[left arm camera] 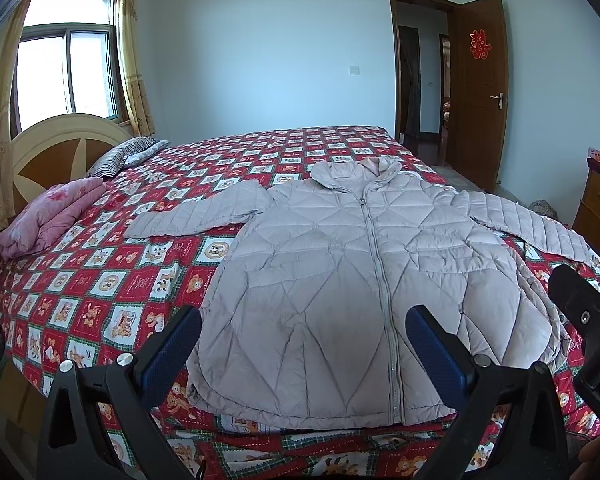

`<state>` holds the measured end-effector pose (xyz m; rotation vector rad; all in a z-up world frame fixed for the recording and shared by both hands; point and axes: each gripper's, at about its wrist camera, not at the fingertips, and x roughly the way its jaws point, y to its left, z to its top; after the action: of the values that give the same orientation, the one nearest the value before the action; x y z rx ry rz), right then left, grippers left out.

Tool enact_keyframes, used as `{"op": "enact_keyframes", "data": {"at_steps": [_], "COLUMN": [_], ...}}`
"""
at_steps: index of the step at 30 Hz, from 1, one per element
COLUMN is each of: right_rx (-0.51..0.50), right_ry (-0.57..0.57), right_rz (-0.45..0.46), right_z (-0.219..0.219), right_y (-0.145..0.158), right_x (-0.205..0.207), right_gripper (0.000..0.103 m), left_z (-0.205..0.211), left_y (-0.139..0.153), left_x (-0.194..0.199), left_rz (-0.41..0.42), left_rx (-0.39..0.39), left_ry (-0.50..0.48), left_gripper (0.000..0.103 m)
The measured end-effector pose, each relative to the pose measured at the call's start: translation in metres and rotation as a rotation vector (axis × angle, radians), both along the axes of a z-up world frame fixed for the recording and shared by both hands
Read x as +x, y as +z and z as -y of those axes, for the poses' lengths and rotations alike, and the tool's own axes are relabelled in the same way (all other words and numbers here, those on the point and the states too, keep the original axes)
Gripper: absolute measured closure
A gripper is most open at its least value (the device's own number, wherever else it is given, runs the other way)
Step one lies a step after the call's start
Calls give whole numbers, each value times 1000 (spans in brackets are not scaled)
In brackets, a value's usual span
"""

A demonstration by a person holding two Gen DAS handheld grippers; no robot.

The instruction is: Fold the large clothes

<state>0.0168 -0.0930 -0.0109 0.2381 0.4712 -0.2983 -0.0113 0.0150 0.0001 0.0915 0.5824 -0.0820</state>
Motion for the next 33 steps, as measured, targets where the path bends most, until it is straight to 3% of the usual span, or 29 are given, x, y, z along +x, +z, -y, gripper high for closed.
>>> {"op": "enact_keyframes", "data": {"at_steps": [33], "right_rx": [41], "right_ry": [-6], "right_rz": [-28], "right_z": [9], "right_y": [-4], "right_x": [4], "right_gripper": [0], "left_z": [2], "left_y": [-4], "left_x": [1], "left_rz": [-8], "left_rx": [4], "left_ry": [-6], "left_gripper": [1]}}
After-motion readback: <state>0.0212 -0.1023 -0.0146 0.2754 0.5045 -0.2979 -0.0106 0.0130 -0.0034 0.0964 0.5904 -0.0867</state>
